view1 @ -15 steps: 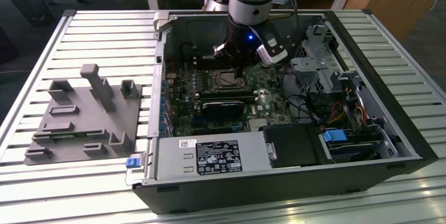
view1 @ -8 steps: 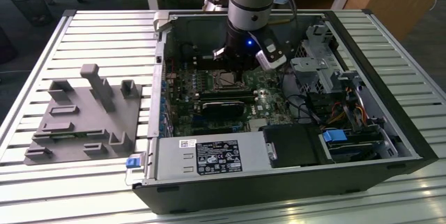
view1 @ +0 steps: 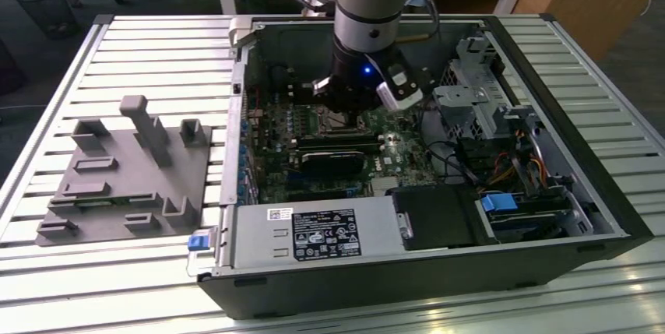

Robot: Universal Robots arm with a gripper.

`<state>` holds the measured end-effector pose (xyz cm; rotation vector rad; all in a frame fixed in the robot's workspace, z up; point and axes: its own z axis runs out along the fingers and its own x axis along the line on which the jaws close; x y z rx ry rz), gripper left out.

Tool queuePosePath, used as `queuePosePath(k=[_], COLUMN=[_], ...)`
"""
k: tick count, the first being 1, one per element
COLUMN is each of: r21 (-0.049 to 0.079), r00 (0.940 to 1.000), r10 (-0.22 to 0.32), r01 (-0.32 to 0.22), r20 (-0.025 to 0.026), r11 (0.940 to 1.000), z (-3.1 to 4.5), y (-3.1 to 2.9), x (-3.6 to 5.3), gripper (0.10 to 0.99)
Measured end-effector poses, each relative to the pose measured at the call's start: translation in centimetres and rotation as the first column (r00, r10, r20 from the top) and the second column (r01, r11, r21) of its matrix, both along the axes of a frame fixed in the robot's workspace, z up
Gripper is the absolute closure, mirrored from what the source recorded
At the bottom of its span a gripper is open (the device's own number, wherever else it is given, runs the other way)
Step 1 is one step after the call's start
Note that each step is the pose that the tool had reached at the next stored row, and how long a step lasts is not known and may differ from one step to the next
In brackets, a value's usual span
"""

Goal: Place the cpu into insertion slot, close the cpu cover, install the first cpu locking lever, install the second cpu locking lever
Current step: 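Install the second cpu locking lever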

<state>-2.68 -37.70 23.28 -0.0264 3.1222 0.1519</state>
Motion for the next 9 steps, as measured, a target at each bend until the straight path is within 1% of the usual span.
queuePosePath(k=[4, 5, 9], r21=[0.001, 0.003, 0.011], r00=[1.0, 1.0, 1.0], r10=[0.0, 0.0, 0.0], r01=[0.0, 0.0, 0.0], r20=[0.0001, 0.0, -0.0001], r11=[1.0, 1.0, 0.9999], z=[-0.03, -0.08, -0.36], y=[-0.01, -0.01, -0.02], x=[-1.51, -1.75, -2.02], gripper=[0.98, 0.98, 0.98])
